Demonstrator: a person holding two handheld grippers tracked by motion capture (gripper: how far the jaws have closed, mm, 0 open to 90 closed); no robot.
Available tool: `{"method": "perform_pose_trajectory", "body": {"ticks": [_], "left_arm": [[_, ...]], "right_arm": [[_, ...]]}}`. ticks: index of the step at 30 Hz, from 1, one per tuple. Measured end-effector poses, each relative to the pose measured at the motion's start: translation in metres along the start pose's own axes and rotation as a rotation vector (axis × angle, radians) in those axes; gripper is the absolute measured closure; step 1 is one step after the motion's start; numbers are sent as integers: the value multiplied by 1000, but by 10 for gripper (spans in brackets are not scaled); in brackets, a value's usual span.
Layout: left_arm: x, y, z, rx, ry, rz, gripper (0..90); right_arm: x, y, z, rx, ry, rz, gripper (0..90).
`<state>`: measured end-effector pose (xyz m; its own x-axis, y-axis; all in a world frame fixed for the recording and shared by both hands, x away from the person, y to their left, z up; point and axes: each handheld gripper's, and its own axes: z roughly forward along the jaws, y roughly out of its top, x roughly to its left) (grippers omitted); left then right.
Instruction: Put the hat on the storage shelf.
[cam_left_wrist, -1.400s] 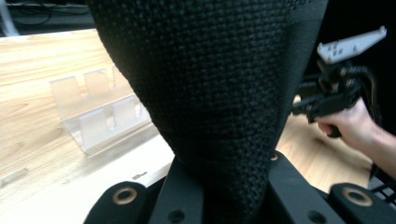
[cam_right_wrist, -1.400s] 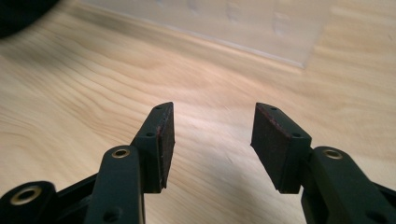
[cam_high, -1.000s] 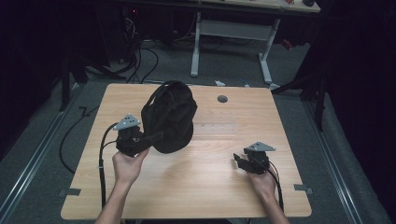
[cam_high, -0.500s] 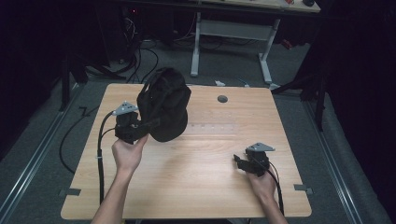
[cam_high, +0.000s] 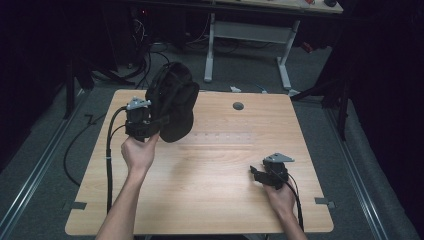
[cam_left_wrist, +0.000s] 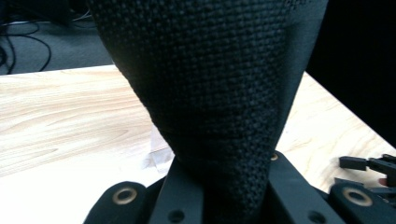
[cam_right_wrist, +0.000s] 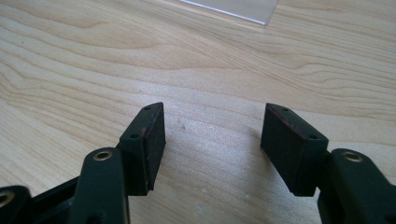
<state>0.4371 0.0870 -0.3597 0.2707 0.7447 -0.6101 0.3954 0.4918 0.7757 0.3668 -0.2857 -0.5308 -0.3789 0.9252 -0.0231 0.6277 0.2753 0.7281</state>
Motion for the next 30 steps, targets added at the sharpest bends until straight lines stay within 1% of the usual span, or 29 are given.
{"method": "perform_pose_trajectory", "body": {"ticks": [1, 6, 8, 10, 12, 15, 16, 17, 19, 21, 22, 23, 27, 30], "left_arm": [[0, 0, 0, 0, 0, 0, 873], [-1, 1, 7, 4, 47, 13, 873], [-1, 1, 8, 3, 54, 15, 873], [-2, 1, 10, 5, 71, 29, 873], [-3, 1, 11, 4, 76, 27, 873], [-3, 0, 16, 10, 103, 33, 873], [-3, 0, 16, 10, 103, 33, 873], [-3, 1, 17, 8, 110, 21, 873], [-3, 2, 18, 9, 116, 17, 872], [-5, 3, 19, 15, 130, 18, 872], [-5, 3, 19, 15, 130, 18, 872], [-7, 3, 20, 16, 136, 19, 872], [-11, 1, 22, 22, 133, 11, 872], [-11, -1, 24, 19, 145, 16, 871]], "right_arm": [[0, 0, 0, 0, 0, 0, 401], [0, 0, 0, -1, 0, 1, 401], [0, 0, 0, -1, 0, 1, 401], [0, 0, 0, -1, 0, 1, 401], [0, 0, 0, -1, 0, 0, 401], [0, 0, 0, -1, 0, 0, 401], [0, 0, 0, -1, 0, 0, 401], [0, 0, 0, 0, 0, 2, 400], [0, 0, 0, 0, 0, 2, 401], [0, 0, 0, -1, 0, 2, 401], [0, 0, 0, 0, 0, 2, 401], [0, 0, 0, -1, 0, 2, 401], [0, 0, 0, -1, 0, -1, 401], [0, 0, 0, -1, -1, -1, 401]]}}
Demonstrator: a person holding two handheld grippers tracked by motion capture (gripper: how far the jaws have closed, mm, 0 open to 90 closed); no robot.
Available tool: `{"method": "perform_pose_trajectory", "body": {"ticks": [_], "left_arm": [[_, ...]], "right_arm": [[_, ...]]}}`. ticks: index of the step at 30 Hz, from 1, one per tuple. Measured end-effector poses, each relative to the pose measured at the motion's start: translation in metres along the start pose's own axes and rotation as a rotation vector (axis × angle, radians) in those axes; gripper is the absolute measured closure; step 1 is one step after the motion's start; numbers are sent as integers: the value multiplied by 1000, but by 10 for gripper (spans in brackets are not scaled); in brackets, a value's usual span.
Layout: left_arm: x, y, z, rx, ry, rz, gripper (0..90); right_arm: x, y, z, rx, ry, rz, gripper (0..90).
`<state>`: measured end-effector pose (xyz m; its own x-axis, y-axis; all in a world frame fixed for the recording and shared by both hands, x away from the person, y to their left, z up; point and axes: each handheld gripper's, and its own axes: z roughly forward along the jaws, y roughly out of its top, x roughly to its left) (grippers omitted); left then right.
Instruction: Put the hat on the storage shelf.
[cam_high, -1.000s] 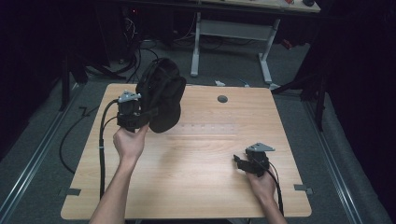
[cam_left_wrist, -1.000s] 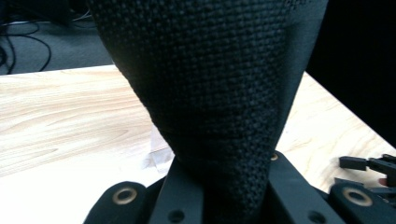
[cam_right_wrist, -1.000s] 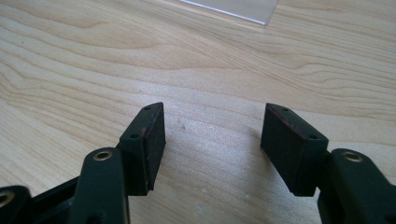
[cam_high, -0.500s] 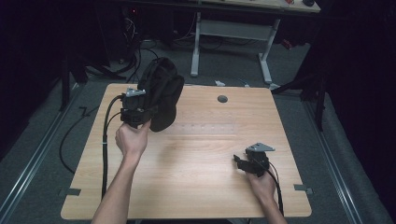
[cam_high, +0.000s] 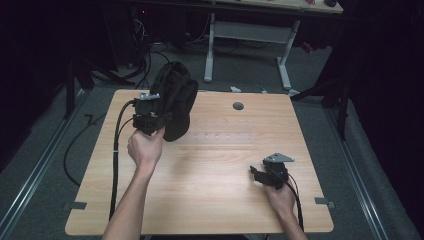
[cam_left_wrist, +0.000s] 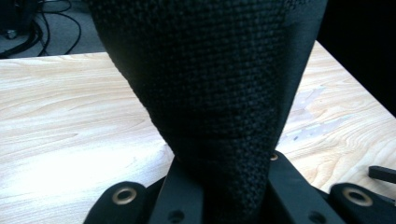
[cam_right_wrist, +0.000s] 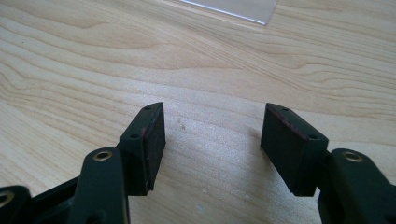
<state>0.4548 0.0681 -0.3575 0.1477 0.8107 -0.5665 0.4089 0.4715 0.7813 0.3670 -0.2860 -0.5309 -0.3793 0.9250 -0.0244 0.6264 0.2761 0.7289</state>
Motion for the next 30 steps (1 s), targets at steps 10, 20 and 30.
{"method": "perform_pose_trajectory", "body": {"ticks": [10, 20, 30], "left_arm": [[2, -9, 4, -35, 39, 8, 866], [-1, -19, 1, -85, 61, 39, 835], [3, -20, 2, -123, 77, 12, 846]], "right_arm": [[0, 0, 0, 1, 1, 4, 401], [0, 0, 0, 1, 1, 3, 401], [0, 0, 0, 1, 0, 4, 401]]}}
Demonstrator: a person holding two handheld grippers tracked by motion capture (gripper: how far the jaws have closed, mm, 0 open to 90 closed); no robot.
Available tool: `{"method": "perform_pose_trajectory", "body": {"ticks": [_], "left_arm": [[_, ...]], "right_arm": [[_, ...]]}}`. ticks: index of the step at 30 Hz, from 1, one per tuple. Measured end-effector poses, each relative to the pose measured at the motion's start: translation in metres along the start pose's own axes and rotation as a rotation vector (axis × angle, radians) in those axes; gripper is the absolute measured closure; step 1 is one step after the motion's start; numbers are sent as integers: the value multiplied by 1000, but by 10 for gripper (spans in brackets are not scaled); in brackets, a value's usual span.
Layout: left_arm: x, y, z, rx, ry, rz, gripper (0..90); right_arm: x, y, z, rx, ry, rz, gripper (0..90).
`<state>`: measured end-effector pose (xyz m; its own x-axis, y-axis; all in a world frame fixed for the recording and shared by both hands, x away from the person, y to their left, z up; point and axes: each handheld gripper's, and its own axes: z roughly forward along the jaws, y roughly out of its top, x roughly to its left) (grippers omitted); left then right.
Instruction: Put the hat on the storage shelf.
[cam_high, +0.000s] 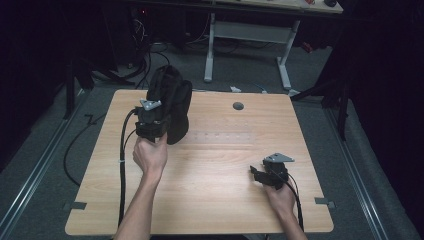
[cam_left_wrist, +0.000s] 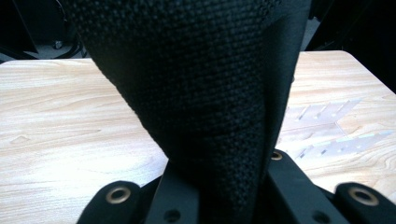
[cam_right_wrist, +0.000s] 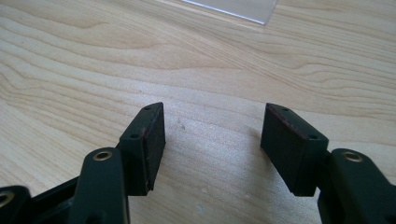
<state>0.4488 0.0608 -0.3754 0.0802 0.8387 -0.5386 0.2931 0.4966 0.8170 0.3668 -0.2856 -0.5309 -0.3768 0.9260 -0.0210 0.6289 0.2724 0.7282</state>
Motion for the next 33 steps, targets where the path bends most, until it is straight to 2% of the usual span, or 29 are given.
{"method": "perform_pose_trajectory", "body": {"ticks": [4, 6, 11, 16, 18, 19, 21, 25, 30, 33], "left_arm": [[-1, -1, 2, 2, 13, 11, 848], [-3, -3, 2, -12, 20, 20, 850], [-1, -6, 4, -23, 30, 13, 856], [4, -16, 10, 3, 13, 2, 855], [8, -18, 12, 9, 6, -14, 853], [12, -18, 12, 5, -11, -33, 843], [14, -18, 11, 8, -16, -36, 826], [20, -15, 10, 15, -41, -67, 700], [23, -16, 9, 43, -67, -66, 466], [25, -14, 3, 51, -113, -73, 360]], "right_arm": [[0, 0, 0, 0, 0, -1, 400], [0, 0, 0, 0, 0, -1, 400], [0, 0, 0, 0, 0, -1, 400], [0, 0, 0, -1, 0, -1, 400], [0, 0, 0, -1, 0, -1, 400], [0, 0, 0, 0, 0, -1, 400], [0, 0, 0, -1, 0, -1, 400], [0, 0, 0, -1, 0, -1, 400], [0, 0, 0, -1, 0, 0, 400], [0, 0, 0, -1, 0, -1, 400]]}}
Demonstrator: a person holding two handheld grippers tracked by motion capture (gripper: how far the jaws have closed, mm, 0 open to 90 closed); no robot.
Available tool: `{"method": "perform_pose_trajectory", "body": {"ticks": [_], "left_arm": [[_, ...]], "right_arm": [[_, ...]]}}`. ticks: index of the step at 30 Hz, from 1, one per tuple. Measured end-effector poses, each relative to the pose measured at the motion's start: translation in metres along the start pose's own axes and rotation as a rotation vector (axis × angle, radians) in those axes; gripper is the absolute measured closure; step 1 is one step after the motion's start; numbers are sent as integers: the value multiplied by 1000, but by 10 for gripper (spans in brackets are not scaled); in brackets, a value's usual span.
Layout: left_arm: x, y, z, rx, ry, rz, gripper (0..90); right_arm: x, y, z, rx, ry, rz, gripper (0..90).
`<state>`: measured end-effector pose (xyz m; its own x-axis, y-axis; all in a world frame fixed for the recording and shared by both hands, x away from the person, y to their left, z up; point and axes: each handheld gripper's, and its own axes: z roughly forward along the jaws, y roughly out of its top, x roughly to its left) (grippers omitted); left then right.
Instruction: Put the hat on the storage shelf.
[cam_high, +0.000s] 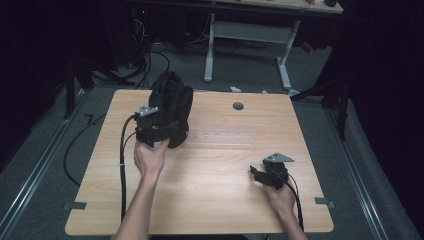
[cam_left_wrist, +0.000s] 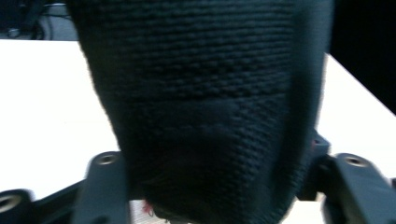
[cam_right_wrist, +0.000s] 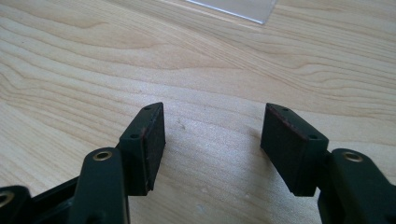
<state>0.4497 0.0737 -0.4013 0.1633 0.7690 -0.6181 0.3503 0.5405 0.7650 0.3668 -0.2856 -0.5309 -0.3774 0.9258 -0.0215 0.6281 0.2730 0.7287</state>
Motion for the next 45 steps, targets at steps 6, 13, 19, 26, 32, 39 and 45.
{"method": "perform_pose_trajectory", "body": {"ticks": [6, 13, 19, 26, 32, 39, 45], "left_arm": [[-2, 2, -10, -6, -45, 6, 255], [-3, 3, -25, 8, -113, 31, 212], [4, 5, -35, 3, -140, 24, 209], [13, 3, -46, 0, -152, 28, 211], [19, -4, -53, 14, -165, 50, 217], [29, -15, -64, 25, -174, 58, 231], [37, -23, -68, 35, -165, 56, 234]], "right_arm": [[0, 0, 0, 0, 0, 0, 400], [0, 0, 0, 0, 0, 1, 400], [0, 0, 0, 0, 0, 1, 397], [0, 0, 0, 0, 0, 3, 397], [0, 0, 0, 1, 1, 3, 397], [0, 0, 0, 1, 2, 3, 395], [0, 0, 0, 1, 1, 2, 395]]}}
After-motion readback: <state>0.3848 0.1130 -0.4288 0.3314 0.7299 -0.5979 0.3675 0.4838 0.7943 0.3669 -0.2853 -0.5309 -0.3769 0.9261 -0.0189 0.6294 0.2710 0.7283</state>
